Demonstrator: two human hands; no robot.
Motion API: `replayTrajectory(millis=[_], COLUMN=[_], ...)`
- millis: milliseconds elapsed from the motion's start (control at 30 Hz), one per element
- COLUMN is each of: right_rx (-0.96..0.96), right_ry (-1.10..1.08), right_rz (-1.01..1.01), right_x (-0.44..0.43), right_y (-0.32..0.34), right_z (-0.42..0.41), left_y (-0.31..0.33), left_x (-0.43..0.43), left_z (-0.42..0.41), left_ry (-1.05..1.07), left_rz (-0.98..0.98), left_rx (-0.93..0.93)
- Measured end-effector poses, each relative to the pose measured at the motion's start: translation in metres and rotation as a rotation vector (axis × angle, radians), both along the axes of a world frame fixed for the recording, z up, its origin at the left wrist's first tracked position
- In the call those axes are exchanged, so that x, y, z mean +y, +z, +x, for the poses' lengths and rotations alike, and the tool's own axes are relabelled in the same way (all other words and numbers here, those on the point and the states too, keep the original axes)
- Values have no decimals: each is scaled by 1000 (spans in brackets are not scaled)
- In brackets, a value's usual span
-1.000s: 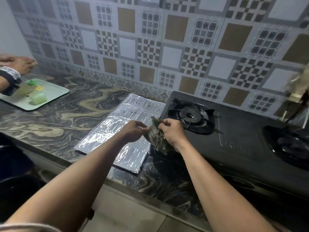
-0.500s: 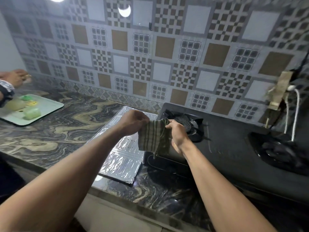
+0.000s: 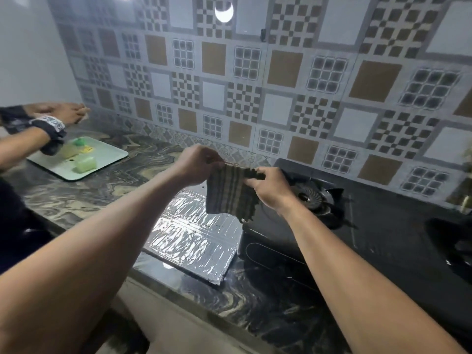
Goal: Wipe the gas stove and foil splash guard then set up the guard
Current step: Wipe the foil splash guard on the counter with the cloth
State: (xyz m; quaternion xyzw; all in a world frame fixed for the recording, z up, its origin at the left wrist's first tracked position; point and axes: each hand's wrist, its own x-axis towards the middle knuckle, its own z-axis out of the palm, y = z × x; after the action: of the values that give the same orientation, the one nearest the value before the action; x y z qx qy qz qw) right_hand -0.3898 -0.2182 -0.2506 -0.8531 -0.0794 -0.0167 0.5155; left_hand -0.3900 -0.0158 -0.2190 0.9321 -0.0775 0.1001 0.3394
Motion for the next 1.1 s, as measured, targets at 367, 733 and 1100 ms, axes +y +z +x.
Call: replayTrajectory(millis=[367, 733, 1100], right_rx=[9, 119, 173], right_ry=[-223, -330, -529], right_rz=[-246, -136, -102], right_x=[58, 92, 110], right_y=[-25, -58, -97], right_z=[113, 196, 263], left_y=[-47, -85, -120], left_x=[37, 29, 40], left_z=[129, 235, 301], left_ry=[-57, -134, -243], left_rz=[-73, -601, -568], left_rx=[115, 548, 752])
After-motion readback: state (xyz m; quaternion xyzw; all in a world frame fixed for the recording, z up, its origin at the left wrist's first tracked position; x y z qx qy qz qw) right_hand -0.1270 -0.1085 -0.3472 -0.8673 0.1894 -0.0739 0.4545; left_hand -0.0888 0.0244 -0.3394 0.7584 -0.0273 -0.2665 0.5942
